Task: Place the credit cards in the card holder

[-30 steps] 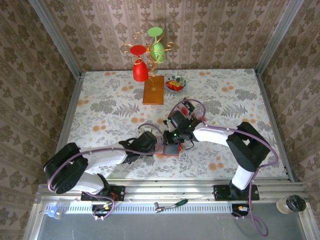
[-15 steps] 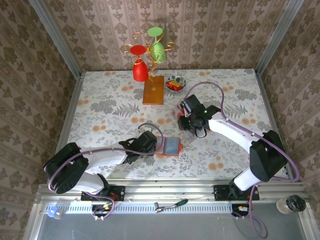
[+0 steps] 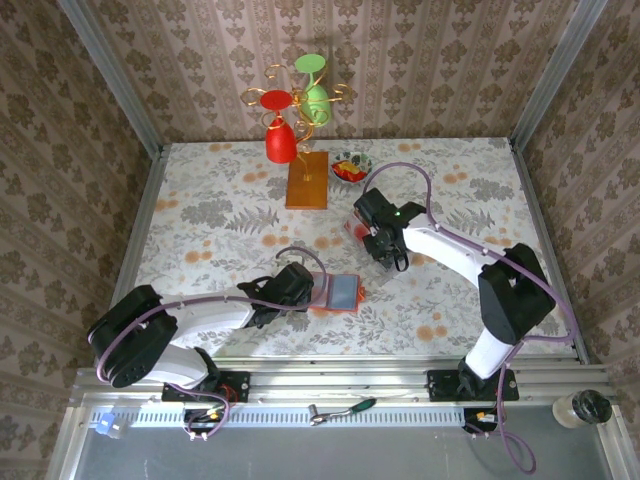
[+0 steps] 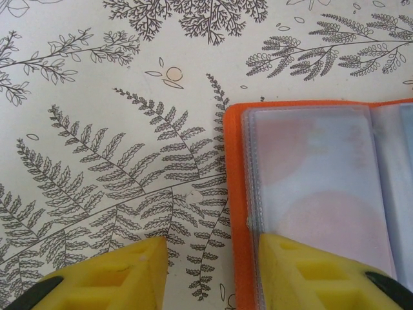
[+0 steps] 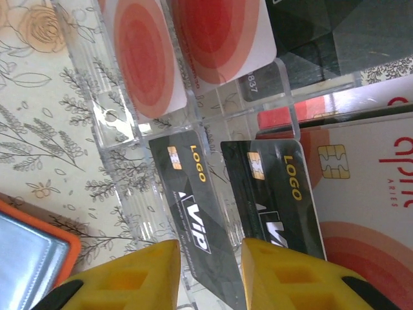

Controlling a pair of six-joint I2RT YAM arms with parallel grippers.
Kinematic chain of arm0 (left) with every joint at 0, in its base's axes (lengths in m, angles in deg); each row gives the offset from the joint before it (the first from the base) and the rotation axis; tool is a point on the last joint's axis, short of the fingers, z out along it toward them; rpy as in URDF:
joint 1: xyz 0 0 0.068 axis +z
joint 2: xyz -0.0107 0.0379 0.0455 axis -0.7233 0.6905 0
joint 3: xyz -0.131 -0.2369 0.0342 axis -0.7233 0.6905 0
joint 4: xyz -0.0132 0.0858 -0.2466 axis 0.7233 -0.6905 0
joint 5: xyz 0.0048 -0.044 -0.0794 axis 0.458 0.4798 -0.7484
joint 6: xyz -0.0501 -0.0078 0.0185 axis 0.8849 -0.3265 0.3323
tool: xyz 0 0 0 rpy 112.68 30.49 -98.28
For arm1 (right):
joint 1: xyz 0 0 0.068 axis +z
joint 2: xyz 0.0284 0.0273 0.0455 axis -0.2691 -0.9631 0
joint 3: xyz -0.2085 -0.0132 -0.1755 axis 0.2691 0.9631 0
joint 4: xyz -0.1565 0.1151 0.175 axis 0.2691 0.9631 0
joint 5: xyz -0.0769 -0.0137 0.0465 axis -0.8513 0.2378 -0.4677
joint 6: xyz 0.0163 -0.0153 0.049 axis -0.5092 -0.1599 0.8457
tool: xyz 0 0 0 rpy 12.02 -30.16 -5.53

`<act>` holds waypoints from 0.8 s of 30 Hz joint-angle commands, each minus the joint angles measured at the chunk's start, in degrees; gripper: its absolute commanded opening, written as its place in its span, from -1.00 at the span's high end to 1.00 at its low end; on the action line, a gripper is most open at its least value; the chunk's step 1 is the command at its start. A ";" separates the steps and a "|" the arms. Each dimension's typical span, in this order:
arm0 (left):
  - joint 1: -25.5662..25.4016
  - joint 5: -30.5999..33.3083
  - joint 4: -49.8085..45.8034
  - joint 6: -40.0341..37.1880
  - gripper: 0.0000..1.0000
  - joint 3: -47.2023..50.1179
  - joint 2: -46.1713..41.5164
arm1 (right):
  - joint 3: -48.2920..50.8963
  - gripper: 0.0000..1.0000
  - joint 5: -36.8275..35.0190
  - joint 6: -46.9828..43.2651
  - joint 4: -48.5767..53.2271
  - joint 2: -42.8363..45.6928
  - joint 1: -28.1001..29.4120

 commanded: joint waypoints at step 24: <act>-0.91 1.40 -0.20 1.30 0.15 0.74 -0.86 | -6.44 0.96 5.91 -5.71 4.49 1.88 0.12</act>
